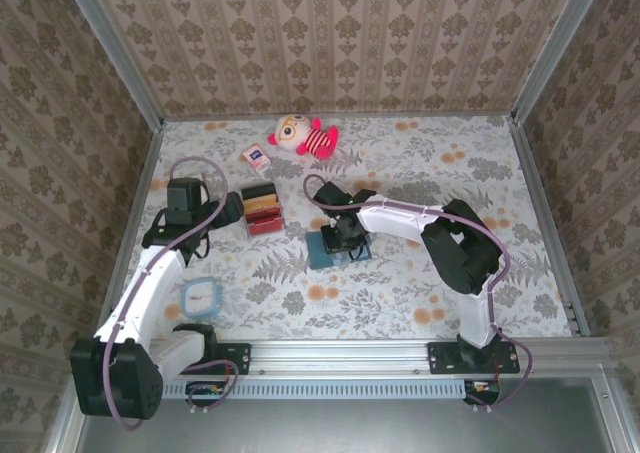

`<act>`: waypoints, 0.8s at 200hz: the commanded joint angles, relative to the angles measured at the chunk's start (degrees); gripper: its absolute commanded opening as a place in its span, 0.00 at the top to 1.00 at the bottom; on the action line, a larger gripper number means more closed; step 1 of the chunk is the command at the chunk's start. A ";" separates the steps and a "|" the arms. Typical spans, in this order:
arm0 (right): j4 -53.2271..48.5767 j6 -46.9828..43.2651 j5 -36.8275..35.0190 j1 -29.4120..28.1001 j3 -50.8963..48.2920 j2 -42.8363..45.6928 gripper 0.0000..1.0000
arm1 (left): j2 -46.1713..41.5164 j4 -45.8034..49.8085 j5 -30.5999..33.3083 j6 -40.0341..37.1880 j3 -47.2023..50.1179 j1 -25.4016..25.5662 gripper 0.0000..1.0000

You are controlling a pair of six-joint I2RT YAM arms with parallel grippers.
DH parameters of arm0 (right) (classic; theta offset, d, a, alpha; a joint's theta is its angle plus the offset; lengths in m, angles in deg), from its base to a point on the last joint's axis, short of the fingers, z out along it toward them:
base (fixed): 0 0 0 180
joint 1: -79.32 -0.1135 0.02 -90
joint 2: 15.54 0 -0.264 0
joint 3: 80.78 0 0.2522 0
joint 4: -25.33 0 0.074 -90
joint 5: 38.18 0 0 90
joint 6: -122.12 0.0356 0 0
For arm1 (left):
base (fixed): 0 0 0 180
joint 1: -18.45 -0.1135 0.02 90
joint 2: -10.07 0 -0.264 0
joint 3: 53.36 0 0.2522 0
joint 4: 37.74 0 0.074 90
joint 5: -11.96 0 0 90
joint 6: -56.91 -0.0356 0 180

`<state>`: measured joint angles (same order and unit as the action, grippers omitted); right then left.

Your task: Take the credit cards out of the card holder

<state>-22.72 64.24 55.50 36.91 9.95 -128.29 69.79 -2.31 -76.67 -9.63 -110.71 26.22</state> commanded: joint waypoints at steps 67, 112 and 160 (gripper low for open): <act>-2.03 4.67 -8.55 1.11 1.40 2.06 0.66 | 1.29 3.37 3.20 1.56 -1.57 -1.02 0.00; 2.91 3.19 -5.39 2.40 -0.35 10.61 0.43 | 1.10 5.80 4.93 -0.53 -3.07 -2.00 0.00; 7.64 -0.07 -10.82 6.78 -4.20 24.81 0.12 | 0.92 10.26 7.99 -3.84 -8.88 -3.85 0.00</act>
<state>-18.43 66.49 48.77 41.06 8.64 -110.30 70.89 4.62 -71.69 -10.70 -115.61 23.45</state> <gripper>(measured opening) 0.830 0.999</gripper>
